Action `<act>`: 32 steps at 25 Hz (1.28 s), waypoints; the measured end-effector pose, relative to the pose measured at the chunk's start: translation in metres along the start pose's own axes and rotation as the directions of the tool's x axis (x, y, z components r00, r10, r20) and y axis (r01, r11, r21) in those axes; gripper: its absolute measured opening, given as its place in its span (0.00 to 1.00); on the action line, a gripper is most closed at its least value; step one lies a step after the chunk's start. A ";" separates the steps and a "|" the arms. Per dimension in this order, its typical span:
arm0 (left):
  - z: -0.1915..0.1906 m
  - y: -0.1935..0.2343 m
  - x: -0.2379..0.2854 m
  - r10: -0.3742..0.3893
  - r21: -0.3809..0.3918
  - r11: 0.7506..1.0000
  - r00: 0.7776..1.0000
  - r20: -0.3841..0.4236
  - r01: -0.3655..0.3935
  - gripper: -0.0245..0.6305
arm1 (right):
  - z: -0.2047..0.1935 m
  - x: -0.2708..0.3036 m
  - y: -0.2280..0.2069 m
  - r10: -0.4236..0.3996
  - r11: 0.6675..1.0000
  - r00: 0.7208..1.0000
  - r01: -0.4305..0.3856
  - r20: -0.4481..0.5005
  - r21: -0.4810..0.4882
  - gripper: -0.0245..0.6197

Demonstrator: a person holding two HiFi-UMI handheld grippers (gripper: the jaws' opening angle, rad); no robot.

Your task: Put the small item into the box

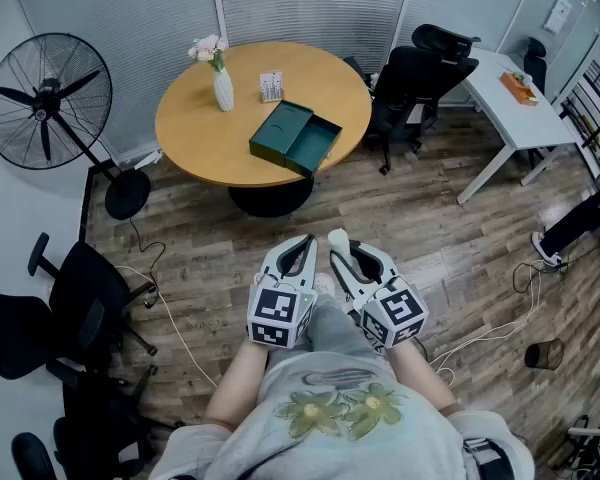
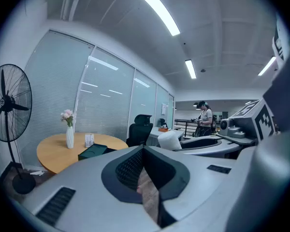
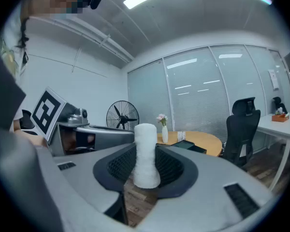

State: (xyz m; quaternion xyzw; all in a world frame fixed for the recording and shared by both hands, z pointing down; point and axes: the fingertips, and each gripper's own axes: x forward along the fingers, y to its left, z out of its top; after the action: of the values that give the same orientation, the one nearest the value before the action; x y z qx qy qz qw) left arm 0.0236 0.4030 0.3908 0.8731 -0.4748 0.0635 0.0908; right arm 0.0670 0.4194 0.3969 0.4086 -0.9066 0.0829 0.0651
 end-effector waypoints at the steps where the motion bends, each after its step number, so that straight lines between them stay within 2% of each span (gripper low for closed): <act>1: 0.000 0.001 0.001 -0.001 0.001 1.000 1.000 0.000 0.001 0.04 | 0.001 0.002 -0.001 -0.003 1.000 1.000 0.003 0.002 0.004 0.24; 14: -0.002 0.055 0.051 0.029 0.008 1.000 0.999 -0.033 -0.029 0.04 | 0.005 0.065 -0.046 0.000 0.999 1.000 -0.001 0.029 0.050 0.24; 23: 0.030 0.109 0.128 0.057 0.060 0.997 0.998 -0.040 -0.054 0.04 | 0.039 0.141 -0.123 -0.011 1.000 0.998 0.010 0.054 0.022 0.24; 32: 0.035 0.158 0.206 0.061 0.031 0.998 0.994 -0.089 -0.058 0.04 | 0.068 0.216 -0.197 -0.016 0.999 0.999 0.018 0.045 -0.039 0.24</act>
State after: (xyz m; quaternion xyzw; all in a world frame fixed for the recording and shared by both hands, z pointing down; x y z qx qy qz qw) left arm 0.0034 0.1432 0.4130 0.8560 -0.4951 0.1123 0.0975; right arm 0.0693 0.1197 0.3895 0.4166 -0.9058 0.0554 0.0534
